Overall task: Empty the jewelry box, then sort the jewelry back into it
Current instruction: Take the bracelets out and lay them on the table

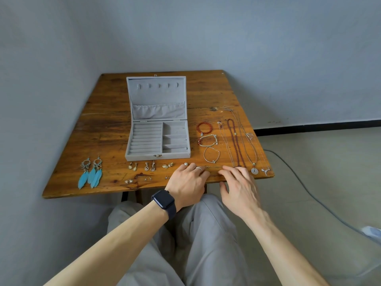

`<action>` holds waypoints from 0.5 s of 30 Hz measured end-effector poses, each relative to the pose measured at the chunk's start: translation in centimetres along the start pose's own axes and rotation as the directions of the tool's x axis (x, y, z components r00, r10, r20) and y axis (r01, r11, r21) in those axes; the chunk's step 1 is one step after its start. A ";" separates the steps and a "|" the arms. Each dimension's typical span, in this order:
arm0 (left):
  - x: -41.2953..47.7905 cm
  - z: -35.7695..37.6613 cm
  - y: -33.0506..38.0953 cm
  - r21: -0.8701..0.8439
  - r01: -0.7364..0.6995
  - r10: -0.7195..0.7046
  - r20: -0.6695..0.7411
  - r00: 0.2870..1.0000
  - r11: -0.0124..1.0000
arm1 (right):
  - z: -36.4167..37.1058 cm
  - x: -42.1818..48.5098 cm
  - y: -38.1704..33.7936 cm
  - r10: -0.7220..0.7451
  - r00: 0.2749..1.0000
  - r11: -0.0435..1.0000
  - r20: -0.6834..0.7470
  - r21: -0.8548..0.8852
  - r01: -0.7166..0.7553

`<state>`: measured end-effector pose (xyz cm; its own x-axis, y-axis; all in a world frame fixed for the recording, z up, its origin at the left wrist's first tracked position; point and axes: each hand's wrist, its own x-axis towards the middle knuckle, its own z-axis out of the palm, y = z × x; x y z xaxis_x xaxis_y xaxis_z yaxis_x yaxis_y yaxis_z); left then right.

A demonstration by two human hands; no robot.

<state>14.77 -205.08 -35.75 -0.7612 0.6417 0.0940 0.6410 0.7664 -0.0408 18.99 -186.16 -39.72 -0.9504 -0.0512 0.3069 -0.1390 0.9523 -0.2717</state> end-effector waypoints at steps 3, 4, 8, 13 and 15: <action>-0.1 -0.2 0.1 -0.015 0.016 -0.016 0.005 1.000 1.000 | -0.1 -0.1 0.1 -0.007 1.000 1.000 -0.009 0.010 0.007; -0.1 -0.3 0.1 -0.023 0.020 -0.019 0.006 1.000 1.000 | -0.2 -0.1 0.1 -0.006 1.000 1.000 -0.017 0.016 0.007; -0.5 -0.6 -0.1 -0.065 0.039 -0.040 0.000 0.999 0.997 | -0.6 -0.3 0.1 0.005 0.998 0.999 -0.069 0.043 -0.002; -1.3 -1.1 -1.0 -0.118 0.105 -0.108 -0.026 0.994 0.987 | -1.0 -0.4 -0.1 0.012 0.995 0.998 -0.097 0.067 -0.005; -1.7 -1.4 -1.6 -0.141 0.139 -0.147 -0.044 0.988 0.980 | -1.0 -0.2 -0.4 0.016 0.996 0.997 -0.092 0.076 -0.009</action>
<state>15.14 -207.46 -34.45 -0.8421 0.5203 0.1423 0.5360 0.8366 0.1134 19.50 -186.21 -38.82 -0.9228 -0.0085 0.3851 -0.1516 0.9270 -0.3429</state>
